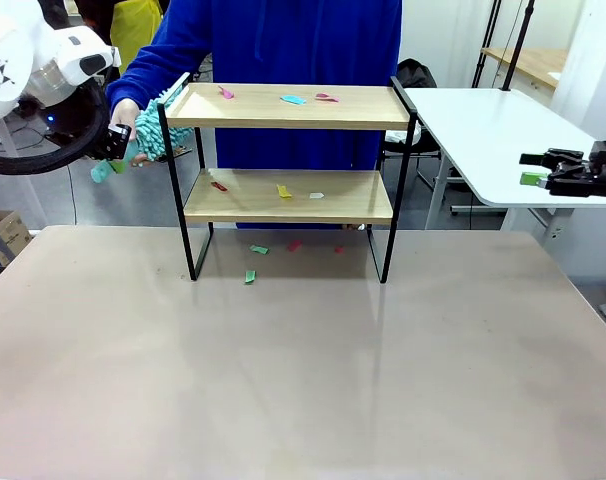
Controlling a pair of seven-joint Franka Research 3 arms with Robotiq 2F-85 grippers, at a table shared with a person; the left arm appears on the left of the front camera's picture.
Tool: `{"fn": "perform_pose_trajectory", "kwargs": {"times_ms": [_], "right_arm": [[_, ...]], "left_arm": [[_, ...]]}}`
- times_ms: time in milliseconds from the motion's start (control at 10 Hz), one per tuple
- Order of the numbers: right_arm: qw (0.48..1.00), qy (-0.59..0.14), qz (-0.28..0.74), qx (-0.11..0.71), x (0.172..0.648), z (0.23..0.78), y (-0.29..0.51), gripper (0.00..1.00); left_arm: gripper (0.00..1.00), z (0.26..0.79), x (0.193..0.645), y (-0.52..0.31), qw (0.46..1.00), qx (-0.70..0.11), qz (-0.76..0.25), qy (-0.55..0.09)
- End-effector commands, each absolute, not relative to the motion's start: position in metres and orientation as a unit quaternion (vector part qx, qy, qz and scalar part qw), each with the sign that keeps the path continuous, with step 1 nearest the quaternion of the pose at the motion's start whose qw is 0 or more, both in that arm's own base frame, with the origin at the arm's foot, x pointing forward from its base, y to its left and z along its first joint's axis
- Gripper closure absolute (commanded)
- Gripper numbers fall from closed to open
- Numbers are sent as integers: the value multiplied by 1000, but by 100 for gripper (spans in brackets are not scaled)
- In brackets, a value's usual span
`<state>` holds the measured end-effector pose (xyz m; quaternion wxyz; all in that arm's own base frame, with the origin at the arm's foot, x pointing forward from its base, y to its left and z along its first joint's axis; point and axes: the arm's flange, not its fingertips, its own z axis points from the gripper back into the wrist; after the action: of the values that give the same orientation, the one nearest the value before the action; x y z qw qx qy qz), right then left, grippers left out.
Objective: Clean the shelf.
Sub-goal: Pick up the Duster handed by the human, then clean the specific section of the Shelf indicated by the human with the Duster.
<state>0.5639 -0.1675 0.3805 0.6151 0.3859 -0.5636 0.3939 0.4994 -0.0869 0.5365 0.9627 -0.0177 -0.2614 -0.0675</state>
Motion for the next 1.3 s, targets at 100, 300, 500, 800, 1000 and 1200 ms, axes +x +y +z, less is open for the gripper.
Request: {"fn": "perform_pose_trajectory", "kwargs": {"times_ms": [100, 300, 500, 800, 1000, 1200], "right_arm": [[620, -560, 394, 385, 564, 384, -166, 0], [620, -560, 394, 385, 564, 384, -166, 0], [620, -560, 394, 385, 564, 384, -166, 0], [620, -560, 394, 385, 564, 384, -166, 0], [620, -560, 394, 385, 564, 384, -166, 0], [620, -560, 394, 385, 564, 384, -166, 0]], "left_arm": [[100, 536, 499, -87, 963, -18, -67, -261], [100, 536, 499, -87, 963, -18, -67, -261], [100, 536, 499, -87, 963, -18, -67, -261], [87, 549, 499, -71, 958, -6, -78, -277], [87, 581, 485, -32, 953, 48, -133, -267], [87, 609, 471, 7, 939, 119, -213, -244]]}}
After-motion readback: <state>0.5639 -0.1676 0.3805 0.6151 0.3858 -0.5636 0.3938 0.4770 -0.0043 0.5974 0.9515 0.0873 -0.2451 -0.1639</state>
